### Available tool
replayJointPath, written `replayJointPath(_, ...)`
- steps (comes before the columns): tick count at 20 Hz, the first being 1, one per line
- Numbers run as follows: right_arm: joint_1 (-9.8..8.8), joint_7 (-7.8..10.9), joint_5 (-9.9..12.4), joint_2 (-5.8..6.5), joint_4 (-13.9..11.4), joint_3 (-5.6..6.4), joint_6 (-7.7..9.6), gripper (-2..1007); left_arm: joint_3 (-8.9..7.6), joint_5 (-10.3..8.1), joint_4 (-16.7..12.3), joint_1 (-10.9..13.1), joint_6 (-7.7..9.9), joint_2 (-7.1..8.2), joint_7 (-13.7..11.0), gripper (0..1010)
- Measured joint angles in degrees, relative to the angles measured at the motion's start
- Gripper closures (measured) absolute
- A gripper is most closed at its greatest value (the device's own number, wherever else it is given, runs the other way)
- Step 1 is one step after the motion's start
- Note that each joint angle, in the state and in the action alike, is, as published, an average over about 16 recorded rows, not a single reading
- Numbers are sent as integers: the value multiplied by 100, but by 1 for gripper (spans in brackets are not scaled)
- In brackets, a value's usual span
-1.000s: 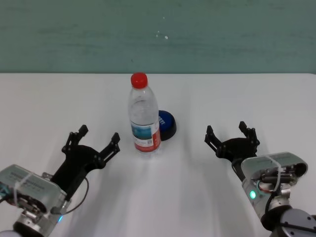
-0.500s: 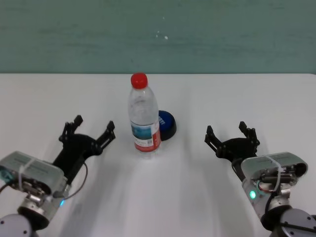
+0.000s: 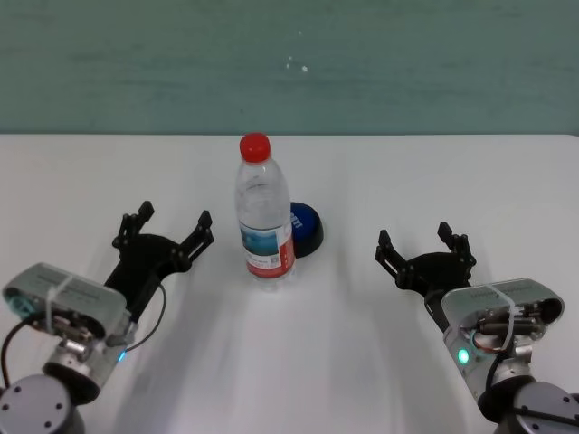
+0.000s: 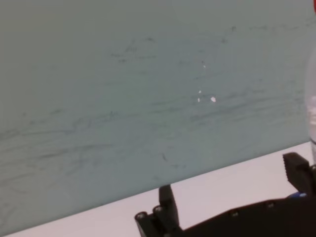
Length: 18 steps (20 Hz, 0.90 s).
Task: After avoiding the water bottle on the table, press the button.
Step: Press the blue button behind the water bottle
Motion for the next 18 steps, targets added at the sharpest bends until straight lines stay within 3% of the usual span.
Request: replayJointPath(18,0,0,0,0,0,0,0,1,51,122,679,-635,-95,-96,-15,0)
